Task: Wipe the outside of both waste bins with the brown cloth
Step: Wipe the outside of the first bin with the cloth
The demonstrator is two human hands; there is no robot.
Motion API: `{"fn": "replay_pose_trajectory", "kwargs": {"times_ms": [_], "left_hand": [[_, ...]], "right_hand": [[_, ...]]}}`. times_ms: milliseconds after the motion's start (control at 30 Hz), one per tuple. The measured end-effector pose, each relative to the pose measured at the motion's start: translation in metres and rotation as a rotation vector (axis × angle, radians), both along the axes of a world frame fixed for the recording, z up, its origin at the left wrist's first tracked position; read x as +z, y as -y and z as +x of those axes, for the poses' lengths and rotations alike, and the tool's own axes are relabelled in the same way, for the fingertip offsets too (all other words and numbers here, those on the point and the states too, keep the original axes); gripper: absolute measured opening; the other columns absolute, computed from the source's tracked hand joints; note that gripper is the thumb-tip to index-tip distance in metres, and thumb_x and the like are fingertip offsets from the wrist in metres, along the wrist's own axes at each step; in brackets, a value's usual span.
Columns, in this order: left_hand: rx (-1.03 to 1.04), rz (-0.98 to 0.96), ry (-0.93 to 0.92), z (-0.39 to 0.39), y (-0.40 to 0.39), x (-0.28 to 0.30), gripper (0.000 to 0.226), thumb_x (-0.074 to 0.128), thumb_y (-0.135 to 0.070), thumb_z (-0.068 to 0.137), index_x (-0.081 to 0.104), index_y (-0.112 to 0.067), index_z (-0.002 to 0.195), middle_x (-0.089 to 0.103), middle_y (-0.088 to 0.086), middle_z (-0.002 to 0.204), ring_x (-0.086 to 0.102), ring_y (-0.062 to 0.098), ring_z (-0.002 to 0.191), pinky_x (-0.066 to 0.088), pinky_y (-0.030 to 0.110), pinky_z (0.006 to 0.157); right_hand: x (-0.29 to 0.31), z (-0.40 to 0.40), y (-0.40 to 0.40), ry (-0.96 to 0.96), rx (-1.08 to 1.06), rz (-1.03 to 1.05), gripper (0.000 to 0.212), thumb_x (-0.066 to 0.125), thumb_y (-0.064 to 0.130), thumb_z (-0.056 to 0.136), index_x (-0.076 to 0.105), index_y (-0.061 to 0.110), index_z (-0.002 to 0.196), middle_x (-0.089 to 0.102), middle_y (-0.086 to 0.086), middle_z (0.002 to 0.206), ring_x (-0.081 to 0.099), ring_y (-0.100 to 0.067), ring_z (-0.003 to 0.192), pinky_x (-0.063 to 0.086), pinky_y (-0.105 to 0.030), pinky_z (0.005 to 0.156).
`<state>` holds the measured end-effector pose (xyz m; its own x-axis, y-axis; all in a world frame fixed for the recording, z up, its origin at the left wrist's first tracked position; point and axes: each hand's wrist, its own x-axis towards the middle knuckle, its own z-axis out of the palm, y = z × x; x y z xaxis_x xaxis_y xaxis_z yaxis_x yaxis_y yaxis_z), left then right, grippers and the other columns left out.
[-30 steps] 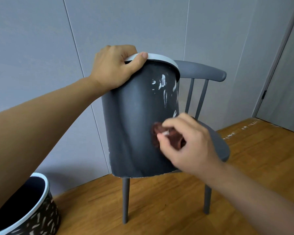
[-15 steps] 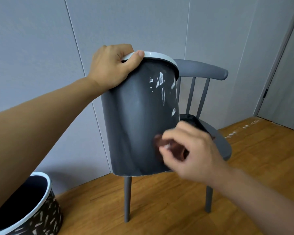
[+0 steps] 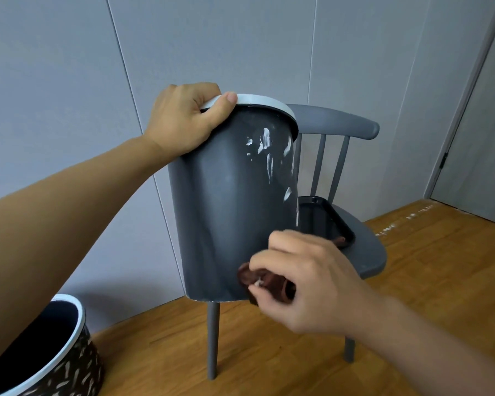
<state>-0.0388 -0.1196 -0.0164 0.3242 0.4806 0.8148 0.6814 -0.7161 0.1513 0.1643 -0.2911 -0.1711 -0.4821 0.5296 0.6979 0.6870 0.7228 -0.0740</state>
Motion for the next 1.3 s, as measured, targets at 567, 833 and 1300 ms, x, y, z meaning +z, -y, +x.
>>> {"fn": "replay_pose_trajectory", "kwargs": {"times_ms": [567,833,1300], "left_hand": [[0.042,-0.123,-0.226,0.036,0.019,0.03,0.06,0.041,-0.053,0.101,0.028,-0.013,0.06,0.029,0.003,0.052,0.03,0.022,0.052,0.028,0.036,0.053],[-0.037,0.002,-0.187,0.037,0.022,0.019,0.057,0.035,-0.055,0.098,0.03,-0.013,0.06,0.027,0.001,0.048,0.029,0.021,0.049,0.027,0.036,0.05],[-0.048,-0.09,-0.17,0.019,0.025,0.018,0.056,0.037,-0.049,0.103,0.027,-0.019,0.056,0.038,-0.005,0.048,0.034,0.016,0.048,0.022,0.033,0.052]], "right_hand": [[-0.001,-0.002,0.0,-0.096,-0.01,-0.01,0.017,0.072,0.041,0.09,0.071,0.026,0.099,0.053,0.011,0.088,0.053,-0.007,0.077,0.05,-0.029,0.064],[0.008,0.002,0.002,-0.435,-0.054,0.019,0.018,0.074,0.036,0.088,0.072,0.024,0.1,0.059,0.009,0.091,0.063,-0.011,0.079,0.054,-0.028,0.067],[0.062,-0.031,-0.062,-0.553,-0.406,0.272,0.045,0.057,0.042,0.093,0.065,0.016,0.129,0.053,-0.006,0.117,0.056,-0.027,0.101,0.053,-0.047,0.084]]}}
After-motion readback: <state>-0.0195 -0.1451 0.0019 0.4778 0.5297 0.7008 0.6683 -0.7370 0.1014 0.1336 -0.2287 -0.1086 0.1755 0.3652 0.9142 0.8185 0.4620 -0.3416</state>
